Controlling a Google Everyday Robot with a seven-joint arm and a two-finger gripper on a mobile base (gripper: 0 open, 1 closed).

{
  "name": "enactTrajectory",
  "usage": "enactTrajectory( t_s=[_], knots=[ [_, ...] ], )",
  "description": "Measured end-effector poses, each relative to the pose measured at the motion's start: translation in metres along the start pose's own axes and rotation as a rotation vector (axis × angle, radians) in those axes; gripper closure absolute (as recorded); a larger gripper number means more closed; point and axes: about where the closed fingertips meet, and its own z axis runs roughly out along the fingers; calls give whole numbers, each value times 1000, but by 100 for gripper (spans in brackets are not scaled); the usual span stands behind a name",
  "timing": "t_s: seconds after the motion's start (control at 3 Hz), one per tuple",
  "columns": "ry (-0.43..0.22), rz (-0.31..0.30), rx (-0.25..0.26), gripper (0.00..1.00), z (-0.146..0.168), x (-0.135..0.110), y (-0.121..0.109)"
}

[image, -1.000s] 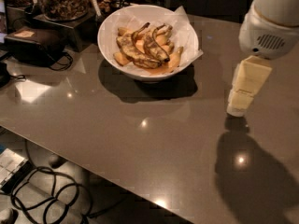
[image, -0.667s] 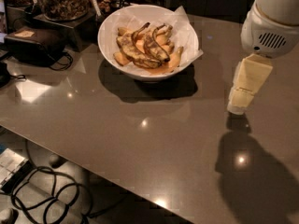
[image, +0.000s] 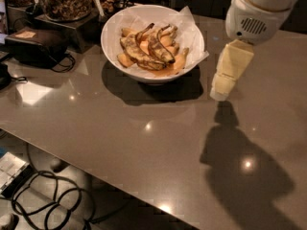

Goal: Pick banana from white bowl

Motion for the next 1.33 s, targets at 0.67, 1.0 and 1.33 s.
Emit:
enactTrajectory(
  t_s=[0.67,1.0,1.33],
  knots=[
    [-74,-31,-21,0,-2,-42,-18],
    [-85,-5,-1,0,1,-55,-17],
    [-66,72,40,0,5,-71,-31]
  ],
)
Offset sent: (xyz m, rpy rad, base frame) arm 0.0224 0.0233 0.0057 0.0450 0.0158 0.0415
